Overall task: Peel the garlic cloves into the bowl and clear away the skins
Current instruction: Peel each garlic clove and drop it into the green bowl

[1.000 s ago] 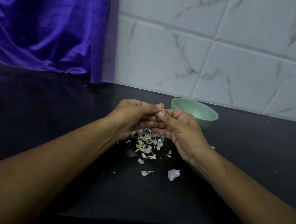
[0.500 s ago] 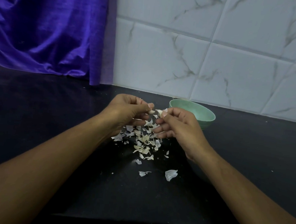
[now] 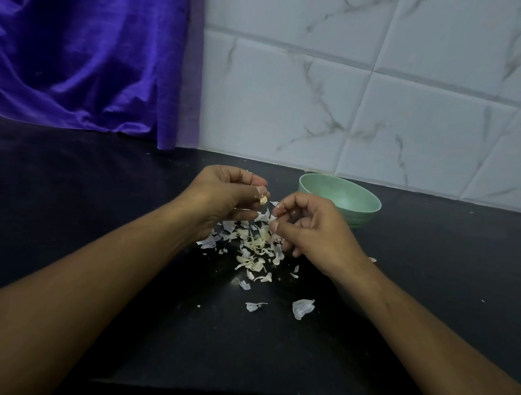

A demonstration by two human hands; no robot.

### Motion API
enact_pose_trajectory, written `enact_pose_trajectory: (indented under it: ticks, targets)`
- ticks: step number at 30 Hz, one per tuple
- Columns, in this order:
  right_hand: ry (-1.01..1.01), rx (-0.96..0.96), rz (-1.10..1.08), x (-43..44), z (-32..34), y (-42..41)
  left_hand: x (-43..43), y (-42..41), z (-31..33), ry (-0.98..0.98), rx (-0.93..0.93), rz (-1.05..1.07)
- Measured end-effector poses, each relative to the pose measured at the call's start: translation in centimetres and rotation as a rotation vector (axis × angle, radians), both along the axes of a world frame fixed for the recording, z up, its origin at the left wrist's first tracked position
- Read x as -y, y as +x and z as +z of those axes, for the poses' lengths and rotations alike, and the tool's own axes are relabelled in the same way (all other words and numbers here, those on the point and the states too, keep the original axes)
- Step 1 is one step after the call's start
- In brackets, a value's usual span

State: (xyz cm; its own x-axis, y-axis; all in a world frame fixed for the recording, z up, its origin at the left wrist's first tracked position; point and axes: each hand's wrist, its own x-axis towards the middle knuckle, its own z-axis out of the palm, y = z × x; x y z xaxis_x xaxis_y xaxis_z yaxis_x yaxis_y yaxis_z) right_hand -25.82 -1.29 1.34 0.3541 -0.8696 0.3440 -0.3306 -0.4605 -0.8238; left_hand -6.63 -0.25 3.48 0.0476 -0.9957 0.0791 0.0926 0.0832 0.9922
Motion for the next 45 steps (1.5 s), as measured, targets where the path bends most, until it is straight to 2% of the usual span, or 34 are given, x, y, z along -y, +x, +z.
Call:
enact_pose_trajectory:
  ticks: [4, 16, 21, 25, 29, 32, 36, 45]
  targets:
    - [-0.083, 0.096, -0.017, -0.6, 0.4, 0.3, -0.1, -0.4, -0.2, -0.043, 0.056, 0.011]
    - [0.102, 0.27, 0.028, -0.1, 0.4, 0.1, -0.2, -0.9, -0.4, -0.178, 0.218, 0.013]
    - [0.116, 0.346, 0.017, 0.1, 0.4, -0.3, -0.3, -0.4, -0.3, -0.256, 0.404, -0.043]
    - [0.102, 0.317, 0.01, 0.2, 0.2, -0.1, -0.3, -0.4, -0.2, -0.26, 0.535, -0.024]
    - [0.083, 0.303, 0.004, 0.2, 0.4, -0.1, -0.3, 0.1, 0.2, -0.236, 0.512, 0.034]
    - [-0.044, 0.225, -0.041, 0.0, 0.7, -0.4, -0.1, 0.8, 0.5, -0.27, 0.508, 0.144]
    - [-0.138, 0.185, -0.055, 0.1, 0.6, -0.5, -0.1, 0.6, 0.4, -0.286, 0.529, 0.179]
    - [-0.139, 0.064, 0.013, -0.1, 0.7, -0.6, -0.2, 0.4, 0.4, -0.3, 0.592, 0.181]
